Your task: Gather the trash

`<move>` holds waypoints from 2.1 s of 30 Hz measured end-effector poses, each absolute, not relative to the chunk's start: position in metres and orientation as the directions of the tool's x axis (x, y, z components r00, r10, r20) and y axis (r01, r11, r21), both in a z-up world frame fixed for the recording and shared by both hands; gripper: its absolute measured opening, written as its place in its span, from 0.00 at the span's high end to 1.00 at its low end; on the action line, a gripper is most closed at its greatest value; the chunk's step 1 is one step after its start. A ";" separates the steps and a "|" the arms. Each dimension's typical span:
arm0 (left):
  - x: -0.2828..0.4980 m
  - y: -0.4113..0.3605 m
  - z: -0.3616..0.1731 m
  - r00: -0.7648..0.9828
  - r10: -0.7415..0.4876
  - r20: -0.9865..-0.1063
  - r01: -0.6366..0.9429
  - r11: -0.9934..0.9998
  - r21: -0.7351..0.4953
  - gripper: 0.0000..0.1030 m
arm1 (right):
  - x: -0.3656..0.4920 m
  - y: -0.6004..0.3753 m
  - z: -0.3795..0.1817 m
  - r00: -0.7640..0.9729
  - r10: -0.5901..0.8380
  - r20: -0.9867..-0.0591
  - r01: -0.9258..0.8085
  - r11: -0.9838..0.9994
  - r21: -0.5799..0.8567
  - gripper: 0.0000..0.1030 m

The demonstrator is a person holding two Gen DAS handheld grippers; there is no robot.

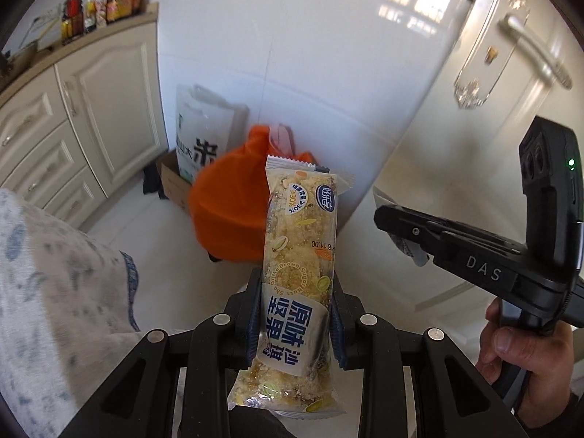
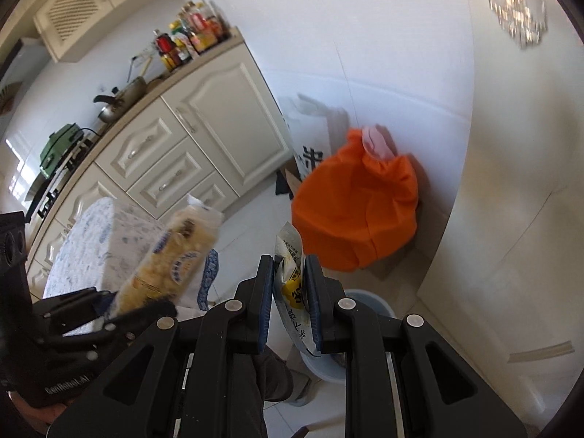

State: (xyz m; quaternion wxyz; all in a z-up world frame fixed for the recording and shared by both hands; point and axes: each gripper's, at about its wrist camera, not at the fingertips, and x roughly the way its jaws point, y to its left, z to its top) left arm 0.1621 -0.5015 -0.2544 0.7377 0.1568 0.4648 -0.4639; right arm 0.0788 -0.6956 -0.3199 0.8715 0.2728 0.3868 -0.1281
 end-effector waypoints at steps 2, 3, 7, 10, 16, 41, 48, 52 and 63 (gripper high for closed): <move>0.169 -0.518 -0.266 0.131 -0.510 -0.850 0.830 0.525 -0.187 0.73 | 0.081 -0.701 -0.332 0.661 0.002 -0.750 0.444 0.805 0.393 0.82; 0.170 -0.527 -0.271 0.122 -0.498 -0.859 0.829 0.527 -0.188 0.72 | 0.082 -0.703 -0.337 0.656 0.007 -0.755 0.450 0.799 0.398 0.80; 0.182 -0.559 -0.291 0.100 -0.433 -0.896 0.826 0.538 -0.168 0.38 | 0.082 -0.712 -0.357 0.633 0.014 -0.774 0.484 0.772 0.411 0.74; 0.184 -0.561 -0.291 0.128 -0.423 -0.897 0.818 0.556 -0.145 0.22 | 0.080 -0.717 -0.368 0.620 0.010 -0.785 0.512 0.753 0.414 0.32; 0.183 -0.550 -0.282 0.224 -0.409 -0.885 0.799 0.597 -0.074 0.03 | 0.073 -0.722 -0.377 0.592 -0.026 -0.805 0.575 0.714 0.400 0.00; 0.158 -0.332 -0.156 0.500 -0.561 -0.659 0.674 0.731 -0.110 0.01 | 0.123 -0.616 -0.250 0.713 -0.032 -0.701 0.392 0.847 0.359 0.00; 0.152 -0.226 -0.121 0.664 -0.490 -0.565 0.535 0.839 -0.099 0.01 | 0.156 -0.536 -0.197 0.769 0.028 -0.638 0.239 0.914 0.328 0.00; 0.144 -0.159 -0.103 0.748 -0.423 -0.511 0.435 0.894 -0.102 0.01 | 0.167 -0.483 -0.168 0.794 0.084 -0.602 0.139 0.939 0.315 0.00; 0.091 -0.041 -0.073 0.889 -0.168 -0.426 0.172 0.985 -0.031 0.01 | 0.175 -0.344 -0.114 0.840 0.161 -0.518 -0.079 0.981 0.177 0.00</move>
